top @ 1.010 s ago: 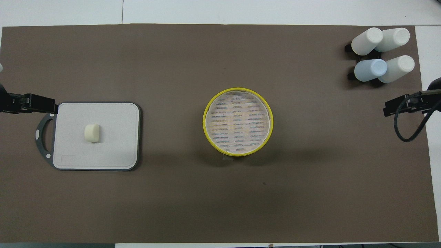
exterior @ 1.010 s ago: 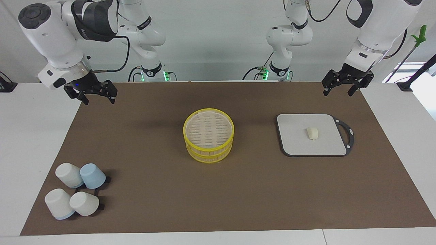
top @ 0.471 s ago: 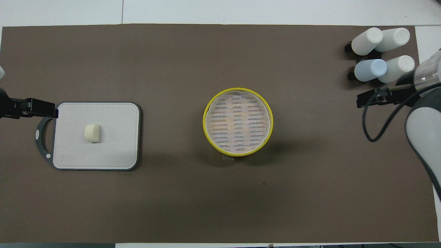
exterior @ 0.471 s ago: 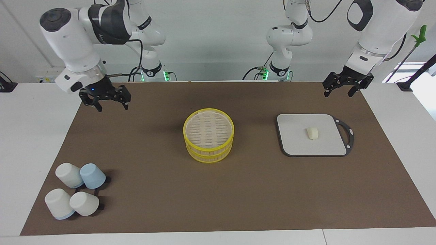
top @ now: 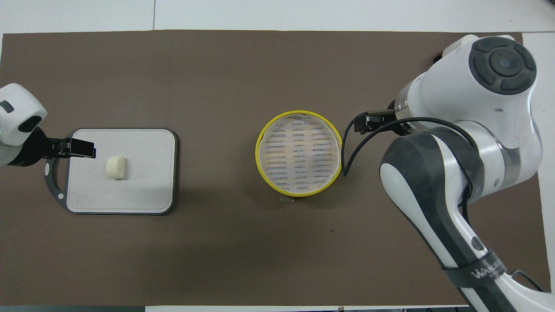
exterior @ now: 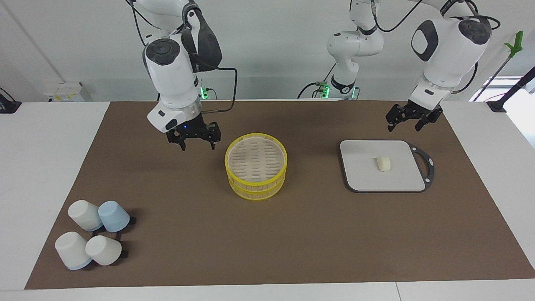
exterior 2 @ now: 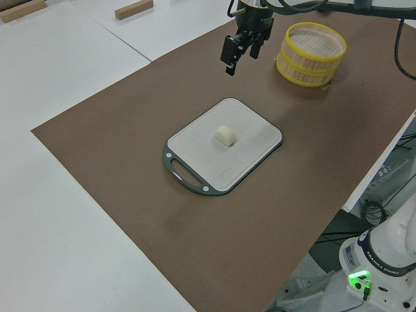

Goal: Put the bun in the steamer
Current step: 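Reach the right gripper to the steamer lid while the left gripper approaches the bun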

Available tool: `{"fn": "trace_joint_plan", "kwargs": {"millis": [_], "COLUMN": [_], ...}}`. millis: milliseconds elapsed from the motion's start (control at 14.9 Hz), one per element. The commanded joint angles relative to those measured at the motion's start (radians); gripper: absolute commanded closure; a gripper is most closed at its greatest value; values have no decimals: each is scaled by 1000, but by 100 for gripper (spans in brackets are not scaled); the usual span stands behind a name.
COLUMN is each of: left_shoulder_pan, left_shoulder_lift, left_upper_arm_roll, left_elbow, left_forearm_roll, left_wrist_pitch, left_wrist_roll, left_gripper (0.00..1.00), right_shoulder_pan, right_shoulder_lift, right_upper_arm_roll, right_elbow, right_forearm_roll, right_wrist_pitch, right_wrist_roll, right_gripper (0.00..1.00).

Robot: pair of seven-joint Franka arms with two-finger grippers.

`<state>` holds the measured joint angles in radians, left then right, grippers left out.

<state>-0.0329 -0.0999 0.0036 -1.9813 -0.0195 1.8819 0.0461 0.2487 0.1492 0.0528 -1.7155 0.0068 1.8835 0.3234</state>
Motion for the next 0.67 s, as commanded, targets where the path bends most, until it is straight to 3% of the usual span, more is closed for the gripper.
{"fn": "trace_joint_plan", "kwargs": {"millis": [0,135,337,606], "left_shoulder_pan": [5,5,7,48], "left_shoulder_lift": [-3,20,95,131], "left_upper_arm_roll": [1,1,3,1], "left_elbow": [-143,-197,-202,-202], "left_forearm_roll": [9,9,9,9], "left_wrist_pitch": [139,225,265,327], "left_wrist_roll": [23,23,31,32], "left_gripper": [0,0,0,0], "right_shoulder_pan": [68,136,217,337], "right_shoulder_lift": [32,75,131,324], "right_upper_arm_roll": [-4,-4,-7,-13], "right_elbow": [-1,36,97,322], "right_forearm_roll": [2,-4,-5,-30], "right_wrist_pitch": [40,52,57,11], "right_wrist_roll": [115,199,276,446], "right_gripper": [4,5,9,15]}}
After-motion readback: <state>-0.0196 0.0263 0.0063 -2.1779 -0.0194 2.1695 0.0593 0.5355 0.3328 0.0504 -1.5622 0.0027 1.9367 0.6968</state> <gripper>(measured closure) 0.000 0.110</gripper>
